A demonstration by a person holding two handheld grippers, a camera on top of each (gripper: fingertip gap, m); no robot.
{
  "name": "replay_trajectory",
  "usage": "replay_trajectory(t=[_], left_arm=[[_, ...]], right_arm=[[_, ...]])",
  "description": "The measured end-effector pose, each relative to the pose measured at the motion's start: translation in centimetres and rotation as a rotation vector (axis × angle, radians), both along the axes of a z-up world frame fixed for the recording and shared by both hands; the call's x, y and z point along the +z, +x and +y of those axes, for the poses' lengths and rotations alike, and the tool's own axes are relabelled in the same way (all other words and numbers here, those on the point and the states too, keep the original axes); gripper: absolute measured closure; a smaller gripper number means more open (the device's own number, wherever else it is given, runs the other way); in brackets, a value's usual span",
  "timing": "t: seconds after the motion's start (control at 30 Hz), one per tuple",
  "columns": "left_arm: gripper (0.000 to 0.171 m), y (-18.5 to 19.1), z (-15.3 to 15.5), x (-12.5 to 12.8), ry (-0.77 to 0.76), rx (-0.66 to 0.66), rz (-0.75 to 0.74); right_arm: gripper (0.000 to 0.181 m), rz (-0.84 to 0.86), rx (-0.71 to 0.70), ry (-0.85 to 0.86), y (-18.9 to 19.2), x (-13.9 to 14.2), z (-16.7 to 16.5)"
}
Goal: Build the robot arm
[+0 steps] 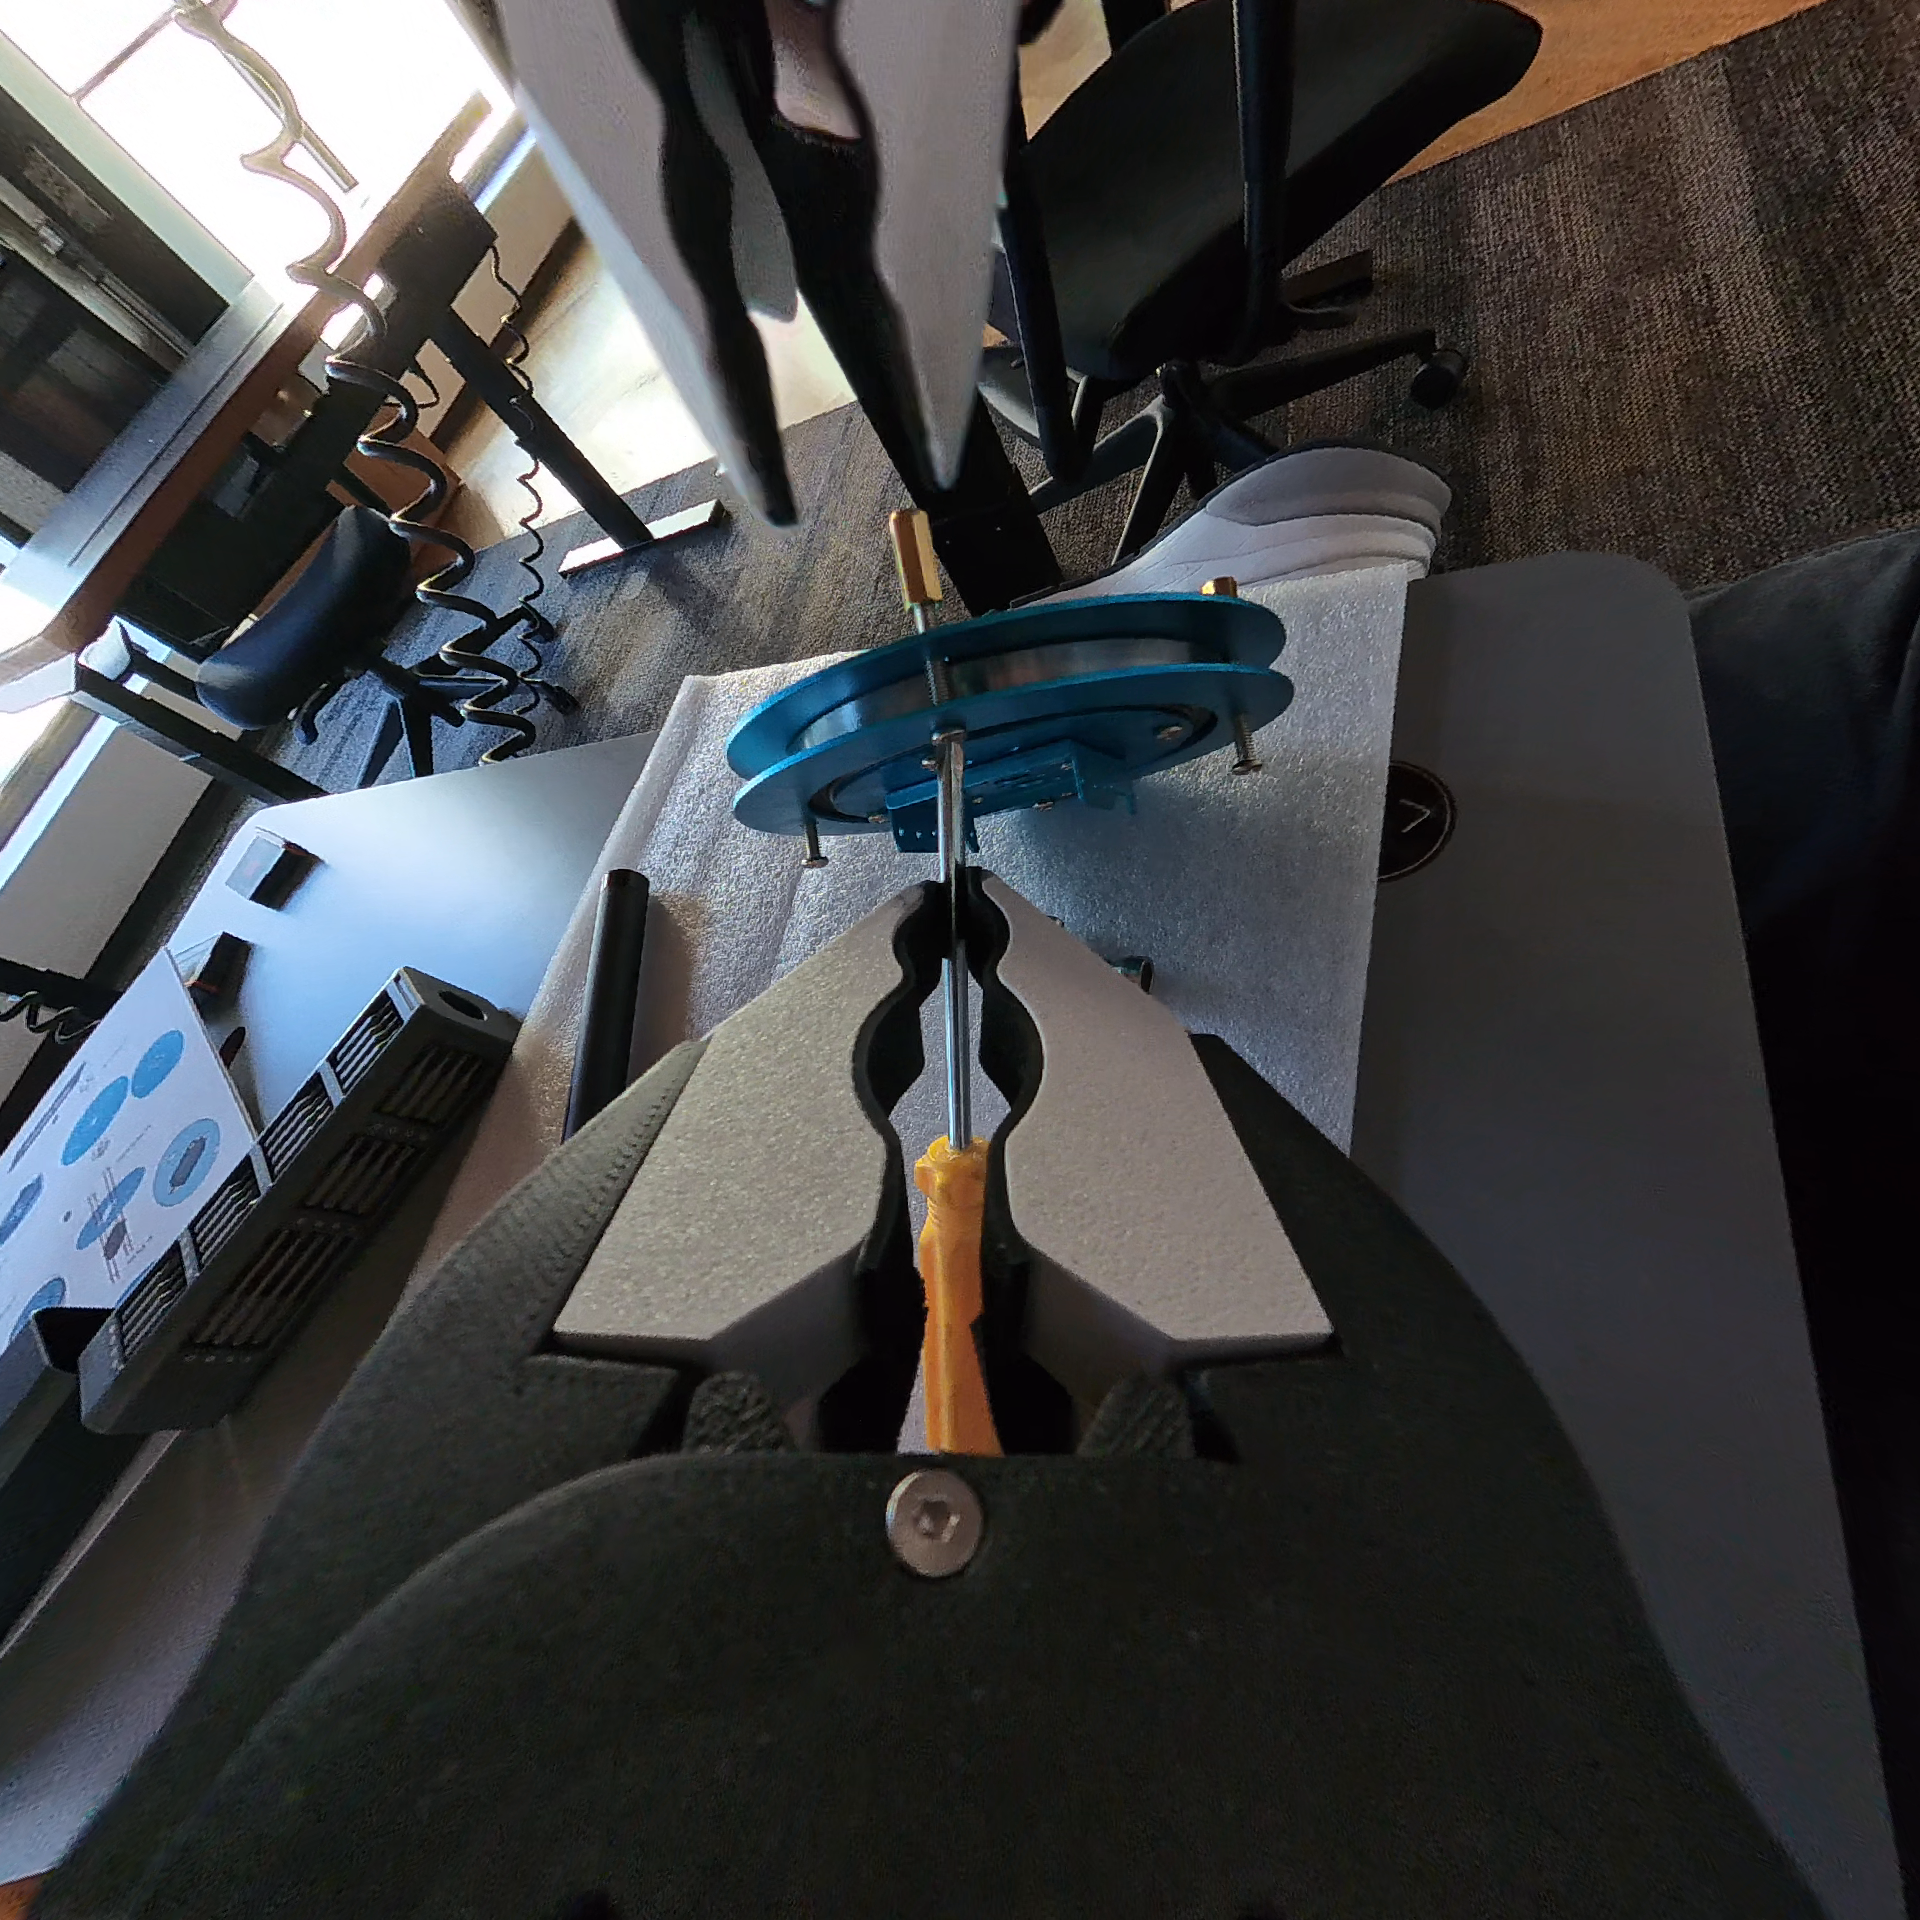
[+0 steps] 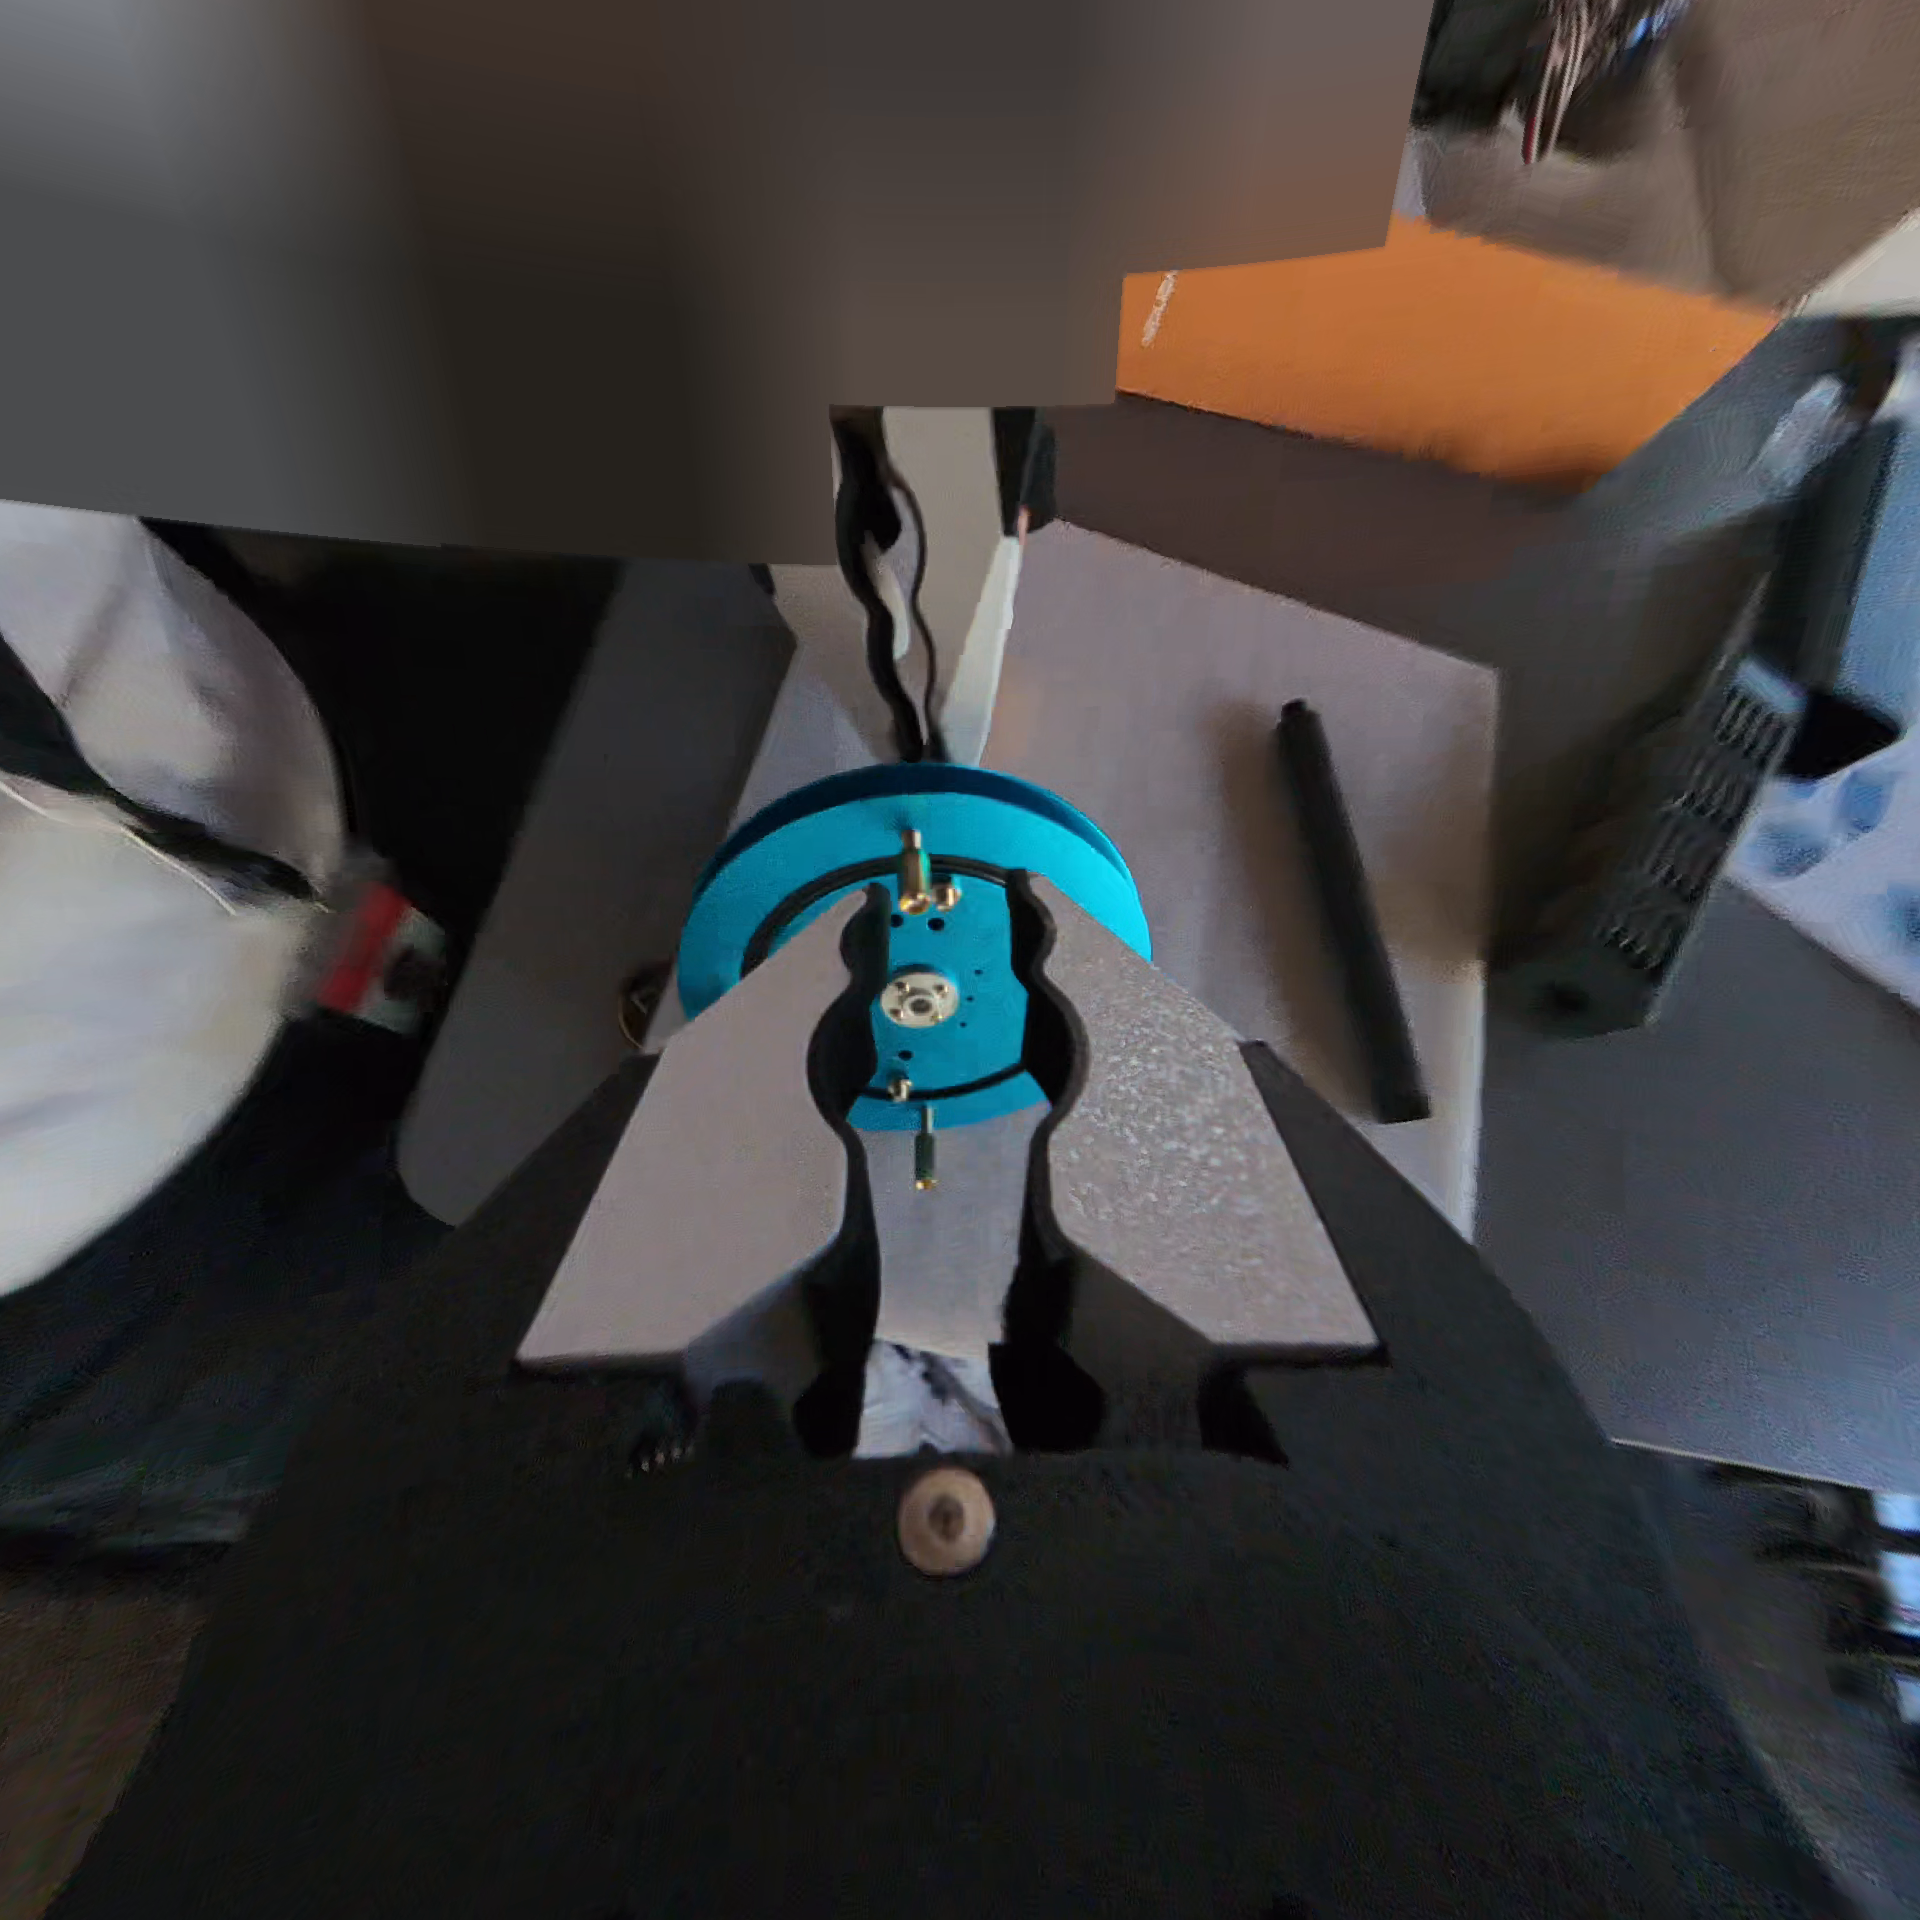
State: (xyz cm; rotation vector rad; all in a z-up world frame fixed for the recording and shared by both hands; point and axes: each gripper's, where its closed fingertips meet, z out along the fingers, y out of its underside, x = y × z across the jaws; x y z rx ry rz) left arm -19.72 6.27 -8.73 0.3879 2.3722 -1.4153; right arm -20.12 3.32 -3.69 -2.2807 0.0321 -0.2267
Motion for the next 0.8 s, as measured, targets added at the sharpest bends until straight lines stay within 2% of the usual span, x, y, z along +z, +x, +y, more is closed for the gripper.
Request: replay_trajectory(t=[0.17, 0.23, 0.33, 0.47, 0.67, 0.73, 0.8], left_arm=[[0.169, 0.0, 0.0, 0.0, -0.001, 0.000, 0.004], [0.169, 0.0, 0.0, 0.0, -0.002, 0.000, 0.001], [0.169, 0.0, 0.0, 0.0, 0.001, 0.004, -0.005], [0.169, 0.1, 0.0, 0.0, 0.005, 0.009, -0.015], [0.169, 0.2, 0.0, 0.0, 0.009, 0.013, -0.021], [0.169, 0.2, 0.0, 0.0, 0.007, 0.015, -0.016], [0.169, 0.3, 0.0, 0.0, 0.005, 0.016, -0.016]], right_arm=[[0.165, -0.117, 0.036, -0.089, -0.5, -1.4, 0.1], [0.176, -0.117, 0.035, -0.079, -0.4, -1.2, 0.3], [0.176, -0.076, 0.017, -0.076, -0.3, -1.3, 0.3], [0.177, 0.319, -0.132, 0.005, -0.3, -1.3, 0.3], [0.178, 1.176, -0.468, 0.186, -1.1, -1.3, 0.5], [0.178, 1.211, -0.459, 0.247, -0.9, -1.2, 0.6], [0.177, 1.036, -0.367, 0.224, -0.8, -1.3, 0.5]])
